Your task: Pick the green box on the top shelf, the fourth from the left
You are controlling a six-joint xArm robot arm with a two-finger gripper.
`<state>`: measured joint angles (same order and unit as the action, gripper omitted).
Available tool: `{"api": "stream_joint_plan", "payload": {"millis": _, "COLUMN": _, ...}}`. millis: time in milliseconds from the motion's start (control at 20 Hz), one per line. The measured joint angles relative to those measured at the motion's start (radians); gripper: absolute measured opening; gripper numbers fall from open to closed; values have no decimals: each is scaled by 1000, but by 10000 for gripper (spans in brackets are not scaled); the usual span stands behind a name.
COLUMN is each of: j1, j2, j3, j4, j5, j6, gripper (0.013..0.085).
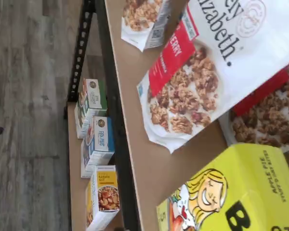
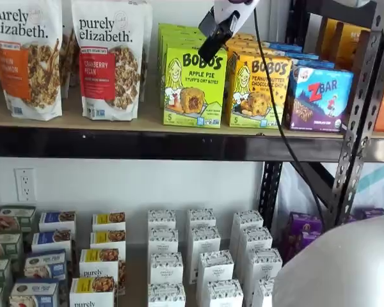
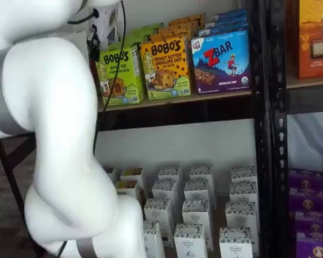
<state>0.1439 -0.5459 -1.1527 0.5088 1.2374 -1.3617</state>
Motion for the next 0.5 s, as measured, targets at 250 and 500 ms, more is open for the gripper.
{"api": "stream_joint_plan", "payload": {"millis": 250, "j1": -10, "j2": 41, "j3": -27, "j4": 3, "j5": -8, "j6": -17, "gripper": 850}}
{"api": "stream_joint_plan", "payload": {"millis": 500, "j1": -20, "j2": 96, "j3": -85, "j4": 9, "j5": 33, "j6": -27, "gripper": 850}}
